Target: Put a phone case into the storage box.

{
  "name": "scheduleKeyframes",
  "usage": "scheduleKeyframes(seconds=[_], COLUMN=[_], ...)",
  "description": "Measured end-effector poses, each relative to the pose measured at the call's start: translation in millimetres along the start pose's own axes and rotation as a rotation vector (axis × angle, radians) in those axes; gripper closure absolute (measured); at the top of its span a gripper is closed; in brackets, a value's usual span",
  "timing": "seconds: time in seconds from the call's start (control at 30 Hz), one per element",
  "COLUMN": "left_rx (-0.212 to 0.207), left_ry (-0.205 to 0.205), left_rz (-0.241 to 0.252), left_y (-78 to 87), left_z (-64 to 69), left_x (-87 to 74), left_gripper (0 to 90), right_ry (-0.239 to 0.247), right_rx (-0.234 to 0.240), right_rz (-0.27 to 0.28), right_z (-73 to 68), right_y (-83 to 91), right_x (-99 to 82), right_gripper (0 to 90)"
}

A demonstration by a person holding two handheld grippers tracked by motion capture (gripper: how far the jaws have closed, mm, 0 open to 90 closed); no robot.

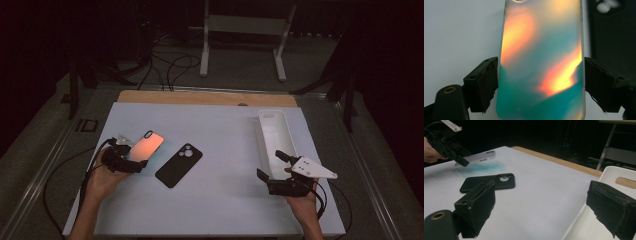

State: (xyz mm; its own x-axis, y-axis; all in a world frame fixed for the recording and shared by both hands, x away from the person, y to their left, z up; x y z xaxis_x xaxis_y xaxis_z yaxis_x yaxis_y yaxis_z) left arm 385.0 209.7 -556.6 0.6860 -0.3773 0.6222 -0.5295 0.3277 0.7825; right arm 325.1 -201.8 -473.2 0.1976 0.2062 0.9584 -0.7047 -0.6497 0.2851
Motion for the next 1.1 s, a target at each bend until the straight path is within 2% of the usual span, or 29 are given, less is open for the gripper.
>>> scheduleKeyframes(seconds=[0.17, 0.2, 0.23, 0.33, 0.4, 0.43, 0.53, 0.6, 0.63, 0.67, 0.73, 0.77, 0.87, 0.9, 0.97, 1.07, 1.1], left_rx=[0.006, 0.006, 0.003, 0.01, 0.015, 0.024, 0.013, 0.004, 0.004, 0.002, -0.008, -0.008, -0.022, -0.022, -0.034, -0.039, -0.056], left_ry=[0.005, 0.005, 0.01, 0.009, 0.004, -0.009, -0.029, -0.05, -0.05, -0.074, -0.095, -0.095, -0.129, -0.129, -0.152, -0.16, -0.171], left_rz=[0.094, 0.094, 0.128, 0.179, 0.191, 0.214, 0.256, 0.272, 0.272, 0.284, 0.297, 0.297, 0.324, 0.324, 0.337, 0.344, 0.346], left_y=[14.0, 14.0, 18.8, 25.8, 27.9, 32.0, 38.3, 41.0, 41.0, 43.2, 45.2, 45.2, 47.3, 47.3, 47.0, 46.5, 44.7], left_z=[12.2, 12.2, 17.0, 25.3, 28.1, 34.6, 47.6, 57.7, 57.7, 67.8, 77.9, 77.9, 96.2, 96.2, 108.5, 112.9, 120.0], left_x=[11.2, 11.2, 14.7, 19.7, 21.2, 24.6, 31.8, 36.5, 36.5, 41.4, 46.3, 46.3, 55.8, 55.8, 62.1, 64.6, 67.4], left_gripper=[17.0, 17.0, 16.9, 17.0, 16.9, 17.0, 16.9, 16.9, 16.9, 16.9, 16.9, 16.9, 16.9, 16.9, 16.9, 16.9, 16.9], right_ry=[-0.012, -0.012, -0.015, -0.022, -0.024, -0.034, -0.04, -0.043, -0.043, -0.038, -0.036, -0.036, -0.049, -0.055, -0.057, -0.057, -0.058], right_rx=[0.001, 0.001, 0.003, 0.001, 0.005, 0.012, 0.023, 0.031, 0.031, 0.04, 0.049, 0.049, 0.077, 0.084, 0.094, 0.099, 0.11], right_rz=[-0.016, -0.016, -0.026, -0.04, -0.045, -0.053, -0.066, -0.074, -0.074, -0.082, -0.087, -0.087, -0.076, -0.076, -0.073, -0.075, -0.079], right_z=[1.8, 1.8, 2.6, 4.6, 5.1, 5.8, 5.5, 4.4, 4.4, 2.1, -0.2, -0.2, -5.9, -7.3, -9.2, -11.0, -13.5], right_y=[-2.0, -2.0, -3.2, -5.7, -6.3, -9.2, -13.3, -17.0, -17.0, -20.6, -23.0, -23.0, -27.7, -28.6, -31.4, -35.3, -39.2], right_x=[-0.6, -0.6, -0.7, -0.7, -0.4, 1.0, 2.6, 4.2, 4.2, 6.7, 9.1, 9.1, 17.4, 19.4, 23.1, 26.0, 27.6], right_gripper=[8.5, 8.5, 8.5, 8.5, 8.5, 8.5, 8.5, 8.5, 8.5, 8.5, 8.5, 8.5, 8.5, 8.5, 8.5, 8.5, 8.5])
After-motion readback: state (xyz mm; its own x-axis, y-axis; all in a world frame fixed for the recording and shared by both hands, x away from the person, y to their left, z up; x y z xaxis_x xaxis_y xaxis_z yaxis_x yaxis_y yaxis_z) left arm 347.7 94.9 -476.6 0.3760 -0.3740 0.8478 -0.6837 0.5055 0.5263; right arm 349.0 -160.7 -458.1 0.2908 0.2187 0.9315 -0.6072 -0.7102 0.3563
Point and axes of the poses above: each handheld gripper's, and its own axes: y roughly backward along the jaws, x roughly out of its top, z roughly to its right, the point moved 10 cm from there along -y, roughly forward along the jaws, and after that the axes turned 2 degrees about y, right-handed, at the moved point
